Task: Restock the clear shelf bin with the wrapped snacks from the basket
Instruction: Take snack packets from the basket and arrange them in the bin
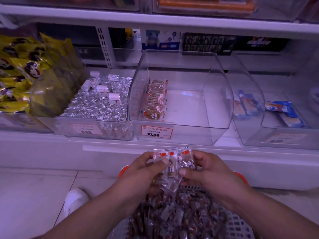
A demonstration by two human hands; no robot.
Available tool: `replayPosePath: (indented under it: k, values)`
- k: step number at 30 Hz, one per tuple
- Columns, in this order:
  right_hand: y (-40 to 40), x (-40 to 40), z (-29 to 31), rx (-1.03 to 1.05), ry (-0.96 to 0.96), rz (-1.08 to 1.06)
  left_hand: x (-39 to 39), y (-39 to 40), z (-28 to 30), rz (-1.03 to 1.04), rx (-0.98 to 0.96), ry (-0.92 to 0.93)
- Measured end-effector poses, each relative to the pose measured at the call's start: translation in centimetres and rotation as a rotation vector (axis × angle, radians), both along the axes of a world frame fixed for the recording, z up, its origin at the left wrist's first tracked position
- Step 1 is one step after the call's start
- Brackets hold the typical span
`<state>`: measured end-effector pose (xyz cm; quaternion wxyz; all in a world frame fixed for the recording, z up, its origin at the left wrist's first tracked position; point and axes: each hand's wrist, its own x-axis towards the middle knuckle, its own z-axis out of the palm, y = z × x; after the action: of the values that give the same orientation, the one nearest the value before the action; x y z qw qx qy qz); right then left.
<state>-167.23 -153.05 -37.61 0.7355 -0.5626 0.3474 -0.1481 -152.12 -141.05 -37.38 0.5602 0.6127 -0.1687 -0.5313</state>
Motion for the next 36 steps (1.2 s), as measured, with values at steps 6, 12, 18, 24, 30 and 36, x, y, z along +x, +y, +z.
replayPosePath:
  k: [6,12,18,24,30,36]
  values:
    - [0.9,0.5,0.1,-0.082,0.042,-0.046,-0.9,0.2,-0.4,0.098,-0.014,0.077]
    - [0.6,0.6,0.7,-0.015,0.036,-0.061,-0.2,-0.1,-0.5,0.181,-0.043,0.148]
    - [0.3,-0.1,1.1,-0.561,-0.044,-0.345,1.1,-0.5,-0.6,0.265,-0.003,0.200]
    - [2.2,-0.2,0.1,-1.216,-0.286,0.050,-1.1,-1.0,0.5,0.100,-0.042,0.461]
    - [2.5,-0.1,-0.1,-0.966,-0.196,0.175,-0.6,-0.4,0.5,0.090,-0.110,0.400]
    - [1.4,0.9,1.1,0.067,-0.026,-0.231,-0.7,-0.2,0.2,0.187,-0.130,0.253]
